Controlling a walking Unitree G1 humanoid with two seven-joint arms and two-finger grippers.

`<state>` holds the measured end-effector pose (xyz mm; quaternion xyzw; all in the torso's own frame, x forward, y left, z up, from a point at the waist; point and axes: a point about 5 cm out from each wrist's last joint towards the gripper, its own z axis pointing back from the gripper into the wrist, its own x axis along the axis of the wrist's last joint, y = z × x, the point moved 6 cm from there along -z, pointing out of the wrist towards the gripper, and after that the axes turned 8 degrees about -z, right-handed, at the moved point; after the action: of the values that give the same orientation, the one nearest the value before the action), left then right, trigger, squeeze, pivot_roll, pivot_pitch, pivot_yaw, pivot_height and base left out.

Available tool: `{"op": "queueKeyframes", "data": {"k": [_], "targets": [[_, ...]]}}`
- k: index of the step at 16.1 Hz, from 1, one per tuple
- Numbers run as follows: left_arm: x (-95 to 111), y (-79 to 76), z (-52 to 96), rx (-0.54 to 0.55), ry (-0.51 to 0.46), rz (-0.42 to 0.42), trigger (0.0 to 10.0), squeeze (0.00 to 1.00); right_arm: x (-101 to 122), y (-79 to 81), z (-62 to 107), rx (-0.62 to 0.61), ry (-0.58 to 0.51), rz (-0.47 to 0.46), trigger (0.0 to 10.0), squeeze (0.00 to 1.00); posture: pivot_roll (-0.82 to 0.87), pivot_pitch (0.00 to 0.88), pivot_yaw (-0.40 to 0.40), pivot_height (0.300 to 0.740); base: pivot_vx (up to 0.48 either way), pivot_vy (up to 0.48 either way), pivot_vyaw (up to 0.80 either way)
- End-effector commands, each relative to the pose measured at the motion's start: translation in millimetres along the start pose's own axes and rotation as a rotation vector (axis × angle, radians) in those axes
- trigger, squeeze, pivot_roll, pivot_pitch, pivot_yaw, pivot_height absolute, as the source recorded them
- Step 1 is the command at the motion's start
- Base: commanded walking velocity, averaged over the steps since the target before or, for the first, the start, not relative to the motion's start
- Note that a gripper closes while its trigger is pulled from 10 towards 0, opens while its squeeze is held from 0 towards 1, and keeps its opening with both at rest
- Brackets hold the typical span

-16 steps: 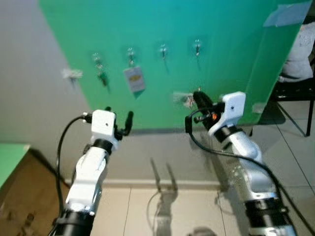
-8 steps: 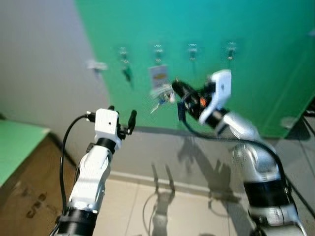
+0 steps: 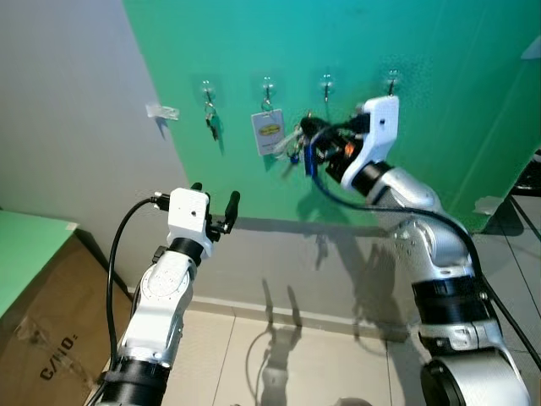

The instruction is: Hang keys on a hook

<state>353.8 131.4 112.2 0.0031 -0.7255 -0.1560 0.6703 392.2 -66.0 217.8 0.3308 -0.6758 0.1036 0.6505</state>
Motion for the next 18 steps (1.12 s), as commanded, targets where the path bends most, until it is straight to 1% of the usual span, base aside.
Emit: {"op": "queueKeyframes", "data": {"k": [1,3,7,10,13,15,18], "targets": [[-1,2.7,0.8,0.001,0.002,-0.014,10.0,0.00,10,6.0,-5.9,0.028,-0.034,-0.020,0.0,0.00,-0.18,0.000,0.105,0.740,0.000,0.000,0.00],[-1,2.3,0.6,-0.001,0.001,-0.017,10.0,0.00,14,8.6,-8.3,0.045,-0.045,-0.037,0.0,0.00,-0.18,0.000,0.103,0.740,0.000,0.000,0.00],[0,0.8,0.7,-0.008,-0.003,-0.025,10.0,0.00,19,5.7,-11.6,0.046,-0.063,-0.072,0.0,0.00,-0.18,0.000,0.101,0.740,0.000,0.000,0.00],[0,0.7,0.8,-0.009,-0.004,-0.025,10.0,0.00,20,4.5,-12.2,0.043,-0.067,-0.076,0.0,0.00,-0.18,0.000,0.100,0.740,0.000,0.000,0.00],[-1,-0.9,0.7,-0.013,-0.004,-0.026,10.0,0.00,27,-8.2,-12.6,0.002,-0.094,-0.074,0.0,0.00,-0.18,0.000,0.103,0.740,0.000,0.000,0.00],[0,-1.1,0.6,-0.014,-0.004,-0.026,10.0,0.00,29,-10.5,-12.8,-0.007,-0.099,-0.070,0.0,0.00,-0.18,0.000,0.103,0.740,0.000,0.000,0.00],[-1,-2.2,0.9,-0.017,-0.003,-0.025,10.0,0.00,33,-26.5,-11.9,-0.076,-0.127,-0.068,0.0,0.00,-0.18,0.000,0.104,0.740,0.000,0.000,0.00]]}}
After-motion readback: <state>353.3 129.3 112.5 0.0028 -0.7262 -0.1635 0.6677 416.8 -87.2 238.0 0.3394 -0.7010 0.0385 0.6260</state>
